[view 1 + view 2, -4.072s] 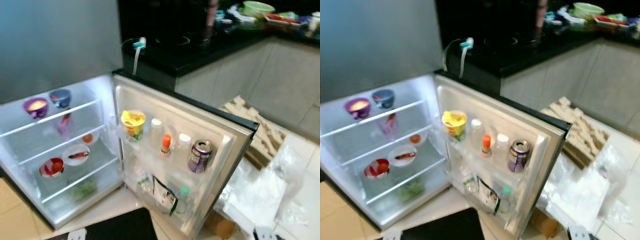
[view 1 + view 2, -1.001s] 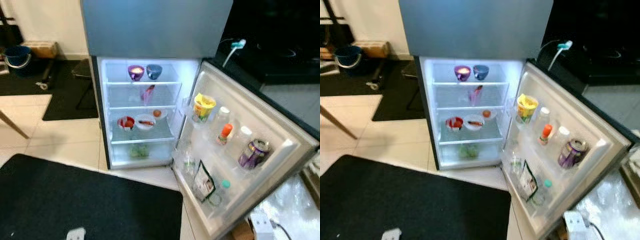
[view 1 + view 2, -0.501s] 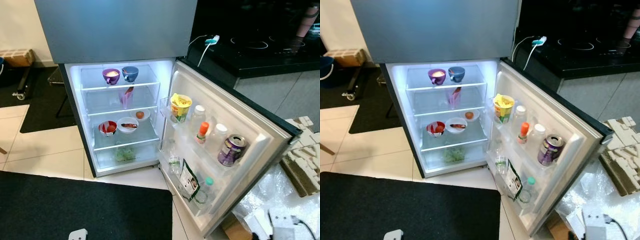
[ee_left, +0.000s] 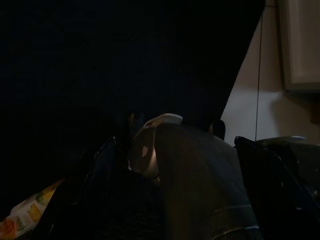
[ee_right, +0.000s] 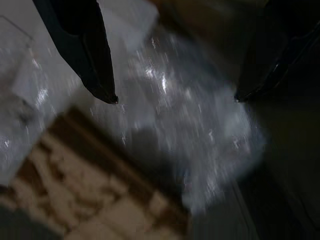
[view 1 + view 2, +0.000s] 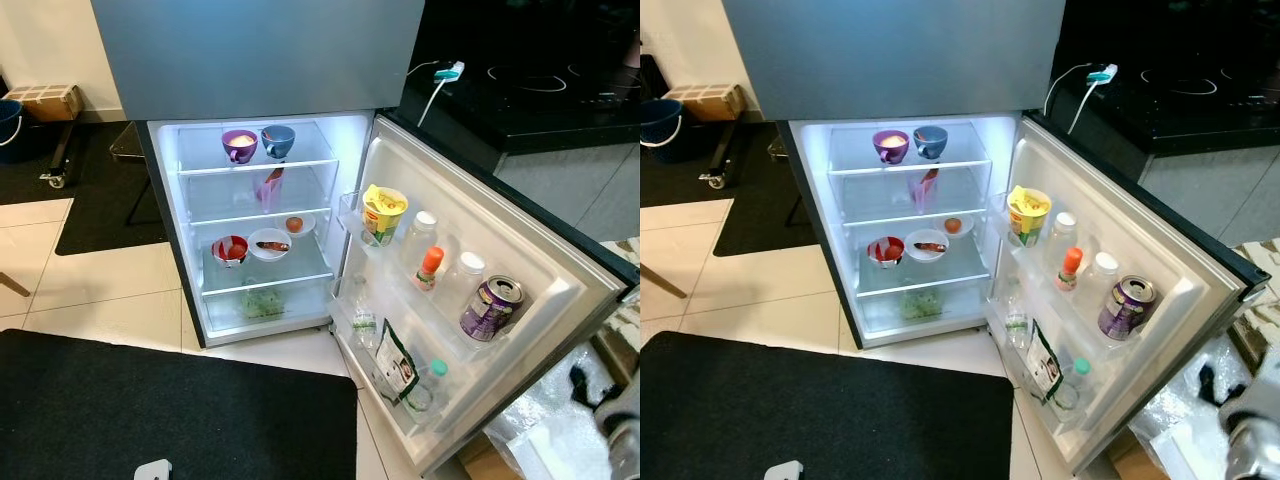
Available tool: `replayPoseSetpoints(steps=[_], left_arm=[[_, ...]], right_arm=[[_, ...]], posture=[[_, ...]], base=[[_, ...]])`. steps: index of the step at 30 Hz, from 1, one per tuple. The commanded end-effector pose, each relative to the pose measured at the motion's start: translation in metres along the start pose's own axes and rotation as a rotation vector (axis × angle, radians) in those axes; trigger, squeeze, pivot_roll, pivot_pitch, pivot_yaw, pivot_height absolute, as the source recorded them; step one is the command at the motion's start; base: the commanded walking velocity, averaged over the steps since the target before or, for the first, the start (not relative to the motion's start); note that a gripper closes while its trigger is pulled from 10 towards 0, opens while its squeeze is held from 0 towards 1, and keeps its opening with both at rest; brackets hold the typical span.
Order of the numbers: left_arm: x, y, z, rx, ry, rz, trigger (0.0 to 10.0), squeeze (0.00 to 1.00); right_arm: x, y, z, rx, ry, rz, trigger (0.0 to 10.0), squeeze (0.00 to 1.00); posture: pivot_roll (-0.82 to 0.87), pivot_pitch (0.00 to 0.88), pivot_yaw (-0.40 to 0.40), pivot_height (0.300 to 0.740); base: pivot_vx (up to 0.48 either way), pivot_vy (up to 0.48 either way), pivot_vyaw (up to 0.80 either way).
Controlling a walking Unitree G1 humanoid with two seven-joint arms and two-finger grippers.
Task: Restocking fridge
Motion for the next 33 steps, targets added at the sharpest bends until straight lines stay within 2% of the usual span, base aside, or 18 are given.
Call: replayPoseSetpoints(steps=[1,3,5,6,8,12,13,18,21,23,25,26,28,30,31,33], left_arm=[[0.008,0.003,0.0,-0.001,-0.009,0.012,10.0,0.0],[0.009,0.003,0.0,-0.001,-0.01,0.011,10.0,0.0],[0.01,0.004,-0.001,-0.001,-0.013,0.011,10.0,0.0],[0.01,0.004,-0.001,-0.001,-0.013,0.011,10.0,0.0],[0.011,0.005,-0.001,-0.002,-0.015,0.011,10.0,0.0],[0.012,0.005,0.0,-0.003,-0.019,0.013,10.0,0.0],[0.013,0.005,0.001,-0.005,-0.022,0.013,10.0,0.0],[0.013,0.005,0.002,-0.007,-0.025,0.012,10.0,0.0],[0.012,0.004,0.003,-0.009,-0.029,0.007,10.0,0.0],[0.011,0.004,0.003,-0.009,-0.031,0.005,10.0,0.0],[0.011,0.004,0.004,-0.009,-0.032,0.003,10.0,0.0],[0.011,0.004,0.004,-0.009,-0.032,0.003,10.0,0.0],[0.01,0.003,0.004,-0.008,-0.032,0.003,10.0,0.0],[0.01,0.003,0.004,-0.008,-0.032,0.003,10.0,0.0],[0.01,0.003,0.004,-0.007,-0.032,0.002,10.0,0.0],[0.009,0.003,0.003,-0.007,-0.035,0.0,10.0,0.0]], right_arm=[[0.007,-0.005,0.016,-0.059,-0.03,0.031,10.0,0.0],[0.013,-0.007,0.024,-0.083,-0.039,0.056,10.0,0.0],[0.031,-0.012,0.036,-0.128,-0.083,0.147,10.0,0.0],[0.031,-0.012,0.036,-0.128,-0.083,0.147,10.0,0.0],[0.041,-0.013,0.039,-0.139,-0.092,0.2,10.0,0.0],[0.05,-0.013,0.039,-0.136,-0.081,0.248,10.0,0.0],[0.058,-0.012,0.036,-0.116,-0.085,0.303,10.0,0.0],[0.066,-0.011,0.03,-0.09,-0.08,0.367,10.0,0.0],[0.096,0.0,0.009,-0.003,-0.062,0.584,10.0,0.0],[0.109,0.005,0.002,0.023,-0.056,0.676,10.0,0.0],[0.129,0.013,-0.005,0.043,-0.057,0.796,10.0,0.0],[0.129,0.013,-0.005,0.043,-0.057,0.796,10.0,0.0],[0.148,0.022,-0.011,0.062,-0.058,0.905,10.0,0.0],[0.148,0.022,-0.011,0.062,-0.058,0.905,10.0,0.0],[0.159,0.027,-0.015,0.077,-0.056,0.968,10.0,0.0],[0.194,0.051,-0.027,0.124,-0.059,1.181,10.0,0.0]], posture=[[0.01,0.0,-0.04,0.74],[0.02,0.0,-0.039,0.74],[0.02,0.0,-0.037,0.74],[0.02,0.0,-0.037,0.74],[0.02,0.0,-0.037,0.74],[0.02,0.0,-0.035,0.74],[0.03,0.0,-0.033,0.74],[0.03,0.0,-0.033,0.74],[0.02,0.0,-0.031,0.74],[0.02,0.0,-0.031,0.74],[0.02,0.0,-0.029,0.74],[0.02,0.0,-0.029,0.74],[0.02,0.0,-0.03,0.74],[0.02,0.0,-0.03,0.74],[0.02,0.0,-0.03,0.74],[0.02,0.0,-0.029,0.74]], base=[[0.0,0.0,0.0],[0.0,0.0,0.0],[0.0,0.0,0.0],[0.0,0.0,0.0],[0.0,0.0,0.0],[0.0,0.0,0.0],[0.0,0.0,0.0],[0.0,0.0,0.0],[0.0,0.0,0.0],[0.0,0.0,0.0],[0.0,0.0,0.0],[0.0,0.0,0.0],[0.0,0.0,0.0],[0.0,0.0,0.0],[0.0,0.0,0.0],[0.0,0.0,0.0]])
Point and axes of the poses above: a point about 5 cm out from each wrist's last joint towards the gripper, its own y axis pointing back from the gripper into the wrist, its own z axis along the axis of the wrist's last joint, x = y × z, the point moved 4 cm from there along -y, pointing out of the wrist towards the gripper, and after that the axes turned 5 degrees about -y, right-handed, at the moved point
